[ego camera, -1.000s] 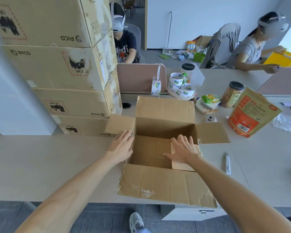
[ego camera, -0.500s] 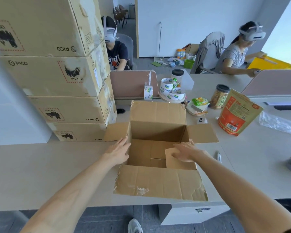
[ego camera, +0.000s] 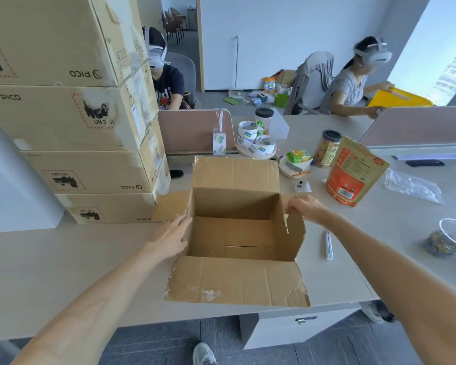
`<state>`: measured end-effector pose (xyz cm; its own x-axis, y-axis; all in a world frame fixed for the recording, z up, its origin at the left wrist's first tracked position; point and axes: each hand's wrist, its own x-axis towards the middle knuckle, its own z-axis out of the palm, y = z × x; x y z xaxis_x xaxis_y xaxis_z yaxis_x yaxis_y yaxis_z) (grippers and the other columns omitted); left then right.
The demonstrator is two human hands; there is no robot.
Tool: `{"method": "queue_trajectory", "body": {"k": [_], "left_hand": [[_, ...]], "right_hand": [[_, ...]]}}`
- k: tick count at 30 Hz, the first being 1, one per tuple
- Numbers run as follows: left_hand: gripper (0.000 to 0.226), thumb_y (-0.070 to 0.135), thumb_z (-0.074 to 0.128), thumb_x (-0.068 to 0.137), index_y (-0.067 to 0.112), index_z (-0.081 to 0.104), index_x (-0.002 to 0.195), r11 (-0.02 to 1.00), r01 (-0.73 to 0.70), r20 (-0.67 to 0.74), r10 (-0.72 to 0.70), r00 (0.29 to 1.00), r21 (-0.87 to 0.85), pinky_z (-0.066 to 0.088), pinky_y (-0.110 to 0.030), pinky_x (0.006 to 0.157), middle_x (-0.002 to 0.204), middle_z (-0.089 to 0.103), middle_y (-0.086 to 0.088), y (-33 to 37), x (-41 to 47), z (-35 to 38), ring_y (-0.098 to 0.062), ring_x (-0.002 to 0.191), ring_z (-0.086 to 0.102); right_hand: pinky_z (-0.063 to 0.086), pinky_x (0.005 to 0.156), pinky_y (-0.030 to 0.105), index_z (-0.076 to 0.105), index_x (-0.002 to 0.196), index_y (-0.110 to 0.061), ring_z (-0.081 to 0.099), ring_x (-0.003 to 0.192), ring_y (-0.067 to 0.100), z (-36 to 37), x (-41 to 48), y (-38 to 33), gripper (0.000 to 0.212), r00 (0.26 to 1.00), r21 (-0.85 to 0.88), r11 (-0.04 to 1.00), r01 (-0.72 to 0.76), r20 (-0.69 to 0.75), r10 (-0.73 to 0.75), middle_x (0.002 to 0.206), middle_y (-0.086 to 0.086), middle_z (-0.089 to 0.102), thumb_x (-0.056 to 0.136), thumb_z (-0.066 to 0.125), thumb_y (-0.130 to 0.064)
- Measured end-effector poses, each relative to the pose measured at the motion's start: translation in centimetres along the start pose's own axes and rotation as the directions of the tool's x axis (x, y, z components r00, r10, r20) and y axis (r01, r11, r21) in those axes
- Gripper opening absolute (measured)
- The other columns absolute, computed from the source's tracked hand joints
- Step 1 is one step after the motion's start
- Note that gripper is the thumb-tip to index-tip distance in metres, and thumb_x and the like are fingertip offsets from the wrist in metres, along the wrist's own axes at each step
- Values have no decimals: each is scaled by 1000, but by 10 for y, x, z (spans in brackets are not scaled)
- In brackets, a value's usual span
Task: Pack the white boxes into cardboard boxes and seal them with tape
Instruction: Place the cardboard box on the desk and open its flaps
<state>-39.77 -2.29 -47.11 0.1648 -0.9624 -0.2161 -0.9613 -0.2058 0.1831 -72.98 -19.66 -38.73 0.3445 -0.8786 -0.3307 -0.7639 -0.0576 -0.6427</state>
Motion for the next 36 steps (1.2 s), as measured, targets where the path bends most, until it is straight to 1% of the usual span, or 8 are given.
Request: {"method": "queue_trajectory", "body": {"k": [4,8,12,15,20,24,30,36], "left_hand": [[65,18,54,94,20,25,152,993,43,-86,-34,996,112,9,-47,120,149,30,-2,5,7,0,-21,130,43],[64,17,52,94,20,24,151,988,66,-112,-50,992,137,16,-47,119,151,27,-1,8,11,3,-22,128,43],[68,16,49,97,19,13,155,985,19,-95,-3,995,173,3,-46,121,163,4,1,6,11,7,-18,150,8],[66,18,44,99,17,10,155,988,7,-53,2,999,154,1,-46,121,163,-3,2,0,10,9,-15,150,0],[64,18,36,102,14,3,156,994,17,-58,-11,998,108,7,-40,122,162,-10,3,-1,5,15,-14,150,-2],[61,17,33,102,12,4,155,1000,17,-100,-15,995,15,11,-37,121,162,-9,1,3,0,25,-16,150,-1],[63,25,39,102,21,6,156,988,37,-60,-46,997,-151,26,-42,117,163,-7,-6,23,-22,20,-25,149,9],[49,3,48,98,5,37,146,926,-120,-333,-6,943,-357,10,-30,120,152,34,-12,30,-62,0,-25,146,20]], "right_hand": [[54,88,37,67,111,-16,61,103,23,-21,6,14,27,986,-106,990,-93,-146,77,114,5,65,87,55,-16],[36,108,43,56,133,-22,44,129,29,-12,-3,35,42,967,-543,832,-110,-252,-36,139,7,50,92,55,-16],[19,112,56,60,126,-26,39,133,25,27,-1,49,34,967,-706,707,-27,-197,-161,136,5,52,99,40,-29],[-11,110,68,62,124,-29,24,144,29,51,2,53,42,965,-782,624,-13,-174,-198,137,2,53,99,34,-50],[25,112,63,29,149,-21,27,143,23,66,9,59,55,973,-754,655,49,-112,-201,150,2,37,100,40,-43],[49,95,45,33,145,-18,42,132,23,61,9,61,47,959,-683,720,121,-107,-262,144,2,41,101,43,-30],[52,78,39,56,116,-14,55,111,25,72,-6,33,25,943,-694,709,127,-137,-303,128,4,52,98,42,-24],[51,77,38,62,111,-16,58,107,23,97,-38,-24,27,859,-637,685,353,-70,-508,121,-1,61,96,43,-29]]}}
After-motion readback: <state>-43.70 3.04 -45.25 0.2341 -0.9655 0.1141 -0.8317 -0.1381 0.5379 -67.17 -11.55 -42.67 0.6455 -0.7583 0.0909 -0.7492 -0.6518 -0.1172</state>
